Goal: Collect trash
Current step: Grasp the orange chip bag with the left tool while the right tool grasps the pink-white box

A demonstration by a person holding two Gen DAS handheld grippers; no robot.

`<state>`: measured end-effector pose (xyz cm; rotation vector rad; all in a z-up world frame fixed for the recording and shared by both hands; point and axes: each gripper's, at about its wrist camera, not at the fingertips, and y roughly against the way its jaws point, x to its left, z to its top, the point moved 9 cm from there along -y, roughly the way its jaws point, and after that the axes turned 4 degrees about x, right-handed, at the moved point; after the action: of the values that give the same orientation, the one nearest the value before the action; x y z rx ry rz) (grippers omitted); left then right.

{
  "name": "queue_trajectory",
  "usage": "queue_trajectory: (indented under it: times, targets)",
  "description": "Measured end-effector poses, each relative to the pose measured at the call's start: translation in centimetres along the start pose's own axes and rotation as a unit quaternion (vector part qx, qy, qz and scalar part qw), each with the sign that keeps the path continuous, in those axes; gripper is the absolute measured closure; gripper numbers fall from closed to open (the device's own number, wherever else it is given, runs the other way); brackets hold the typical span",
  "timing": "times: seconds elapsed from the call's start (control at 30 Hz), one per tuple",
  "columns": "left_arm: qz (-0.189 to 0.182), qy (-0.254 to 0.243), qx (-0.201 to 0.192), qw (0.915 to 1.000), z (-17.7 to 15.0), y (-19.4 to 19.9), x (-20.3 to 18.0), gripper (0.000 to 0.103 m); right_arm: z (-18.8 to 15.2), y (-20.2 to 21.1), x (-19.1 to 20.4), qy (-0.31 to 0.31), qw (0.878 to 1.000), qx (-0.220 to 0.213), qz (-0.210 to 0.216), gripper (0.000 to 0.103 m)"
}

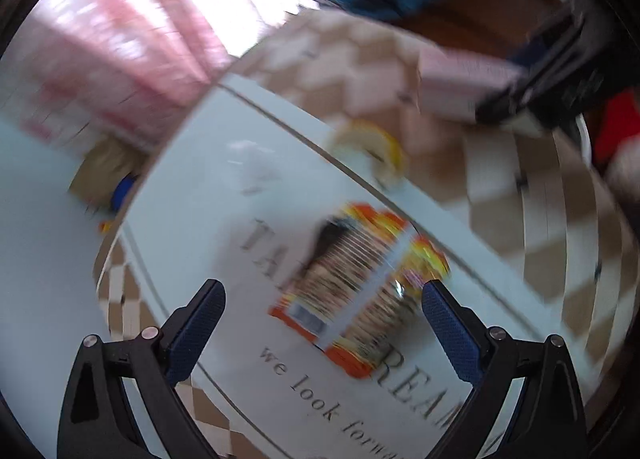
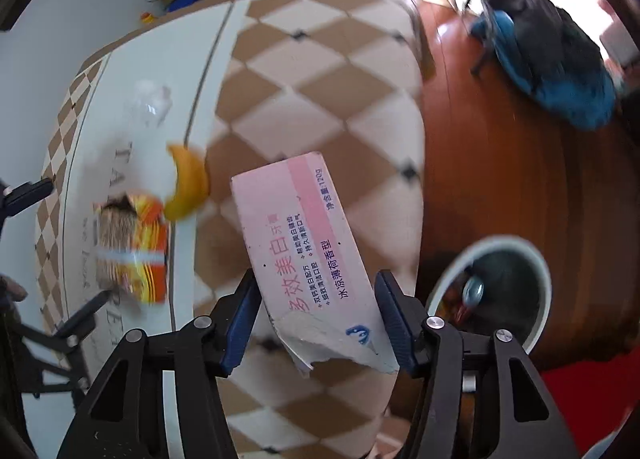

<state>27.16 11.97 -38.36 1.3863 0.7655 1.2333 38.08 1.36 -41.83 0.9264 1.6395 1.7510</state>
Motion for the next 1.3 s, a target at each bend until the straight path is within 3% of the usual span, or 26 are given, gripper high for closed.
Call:
queue_trajectory:
  times: [0.13, 0.23, 0.27, 0.3, 0.37, 0.5, 0.57, 0.77, 0.9, 1.07, 1.3]
  targets:
    - [-0.002, -0.045, 0.05, 0.9977, -0.2, -3.0, -1.8, 0.003, -1.8, -0.9, -0.3, -0.042, 0.999, 0.006, 0.027, 0.043]
    - [-0.024, -0.024, 0.047, 0.9983, -0.4, -3.4, -2.1, 0.004, -2.2, -1.2, -0.3, -0.046, 0.998, 0.006, 0.041, 0.041]
    - [-0.035, -0.014, 0.042, 0.9984, -0.4, -3.2, -2.2, 0.013, -2.4, -1.0, 0.1, -0.043, 0.998, 0.005, 0.04, 0.041]
    - [-0.043, -0.003, 0.036, 0.9984, -0.3, -3.2, -1.9, 0.029, -2.5, -0.9, 0.3, -0.037, 0.999, 0.004, 0.036, 0.041]
    - [-0.067, 0.032, 0.033, 0.9967, -0.5, -2.8, -1.9, 0.045, -2.5, -1.1, 0.6, -0.026, 0.999, 0.003, 0.026, 0.041]
    - [-0.07, 0.089, 0.023, 0.9933, -1.4, -1.9, -1.7, 0.056, -1.6, -1.8, 1.7, -0.005, 1.0, 0.002, -0.001, 0.041]
    - [-0.075, 0.124, 0.015, 0.9893, -2.1, -1.2, -1.6, 0.057, -1.6, -1.8, 1.9, 0.003, 1.0, -0.005, -0.006, 0.051]
    - [-0.063, 0.202, -0.016, 0.9772, -3.8, 1.5, -1.6, 0.059, -2.8, -0.5, 2.9, 0.004, 1.0, -0.031, 0.004, 0.052]
    - [-0.038, 0.245, -0.045, 0.9678, -4.7, 4.5, -1.0, 0.059, -3.6, 2.1, 3.2, -0.003, 0.997, -0.072, 0.02, 0.052]
    - [-0.005, 0.274, -0.078, 0.9585, -4.9, 7.9, 0.5, 0.059, -5.6, 6.3, 2.7, -0.022, 0.991, -0.122, 0.047, 0.052]
    - [0.015, 0.284, -0.122, 0.9509, -3.2, 12.9, -1.3, 0.059, -10.0, 12.8, -0.9, -0.059, 0.978, -0.187, 0.073, 0.052]
